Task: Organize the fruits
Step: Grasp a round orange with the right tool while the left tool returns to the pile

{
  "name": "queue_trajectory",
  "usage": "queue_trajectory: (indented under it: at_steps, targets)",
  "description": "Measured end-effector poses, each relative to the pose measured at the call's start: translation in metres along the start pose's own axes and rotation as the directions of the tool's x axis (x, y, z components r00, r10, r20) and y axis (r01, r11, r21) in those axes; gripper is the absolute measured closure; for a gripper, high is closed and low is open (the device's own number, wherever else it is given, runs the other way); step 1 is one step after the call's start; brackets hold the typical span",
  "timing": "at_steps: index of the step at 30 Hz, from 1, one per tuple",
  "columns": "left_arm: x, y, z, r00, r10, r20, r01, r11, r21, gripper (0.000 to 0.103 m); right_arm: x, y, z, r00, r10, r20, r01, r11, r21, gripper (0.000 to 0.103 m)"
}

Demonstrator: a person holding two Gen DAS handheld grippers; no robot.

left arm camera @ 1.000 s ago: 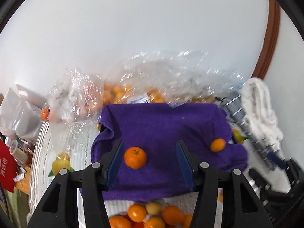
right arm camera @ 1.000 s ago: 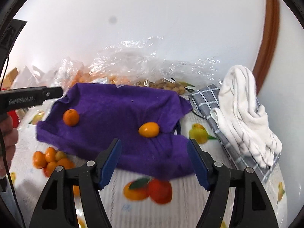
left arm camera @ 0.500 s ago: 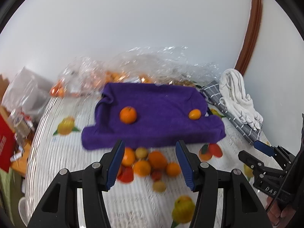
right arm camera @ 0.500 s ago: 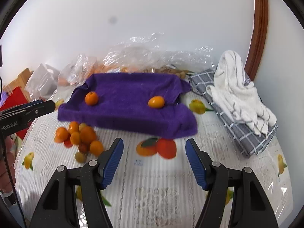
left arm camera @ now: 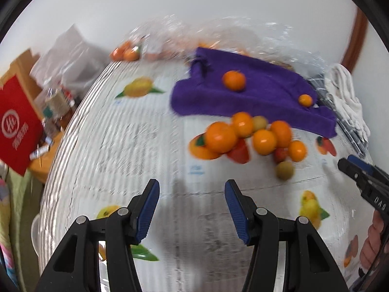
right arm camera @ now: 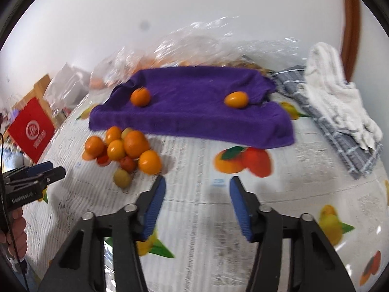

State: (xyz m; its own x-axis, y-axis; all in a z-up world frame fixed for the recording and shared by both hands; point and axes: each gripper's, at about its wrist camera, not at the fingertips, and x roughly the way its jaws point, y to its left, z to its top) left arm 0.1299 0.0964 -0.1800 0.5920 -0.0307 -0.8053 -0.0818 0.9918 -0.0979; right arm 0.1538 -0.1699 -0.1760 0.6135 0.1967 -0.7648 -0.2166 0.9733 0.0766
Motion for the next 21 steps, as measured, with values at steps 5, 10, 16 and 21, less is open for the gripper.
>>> queue_trajectory:
  at_steps: [5,10,16,21]
  targets:
    - [0.013,0.018,-0.006,1.0,0.025,-0.012,-0.025,0.999,-0.044,0.049,0.019,0.027,0.003,1.0,0.019,-0.018,-0.02,0.998,-0.059,0.066]
    - [0.017,0.026,-0.012,0.999,0.033,0.018,-0.033,0.999,-0.03,0.049,0.036,0.041,0.012,0.998,0.064,-0.03,-0.066,0.995,-0.075,0.066]
    - [0.017,0.029,-0.016,0.997,0.033,0.064,-0.031,0.999,-0.027,0.049,0.059,0.05,0.014,0.994,0.068,-0.08,-0.075,0.993,-0.089,0.066]
    - [0.017,0.032,-0.017,0.998,0.006,0.061,-0.005,1.0,-0.014,0.049,0.073,0.049,0.017,0.993,0.075,-0.095,-0.082,0.994,-0.069,0.066]
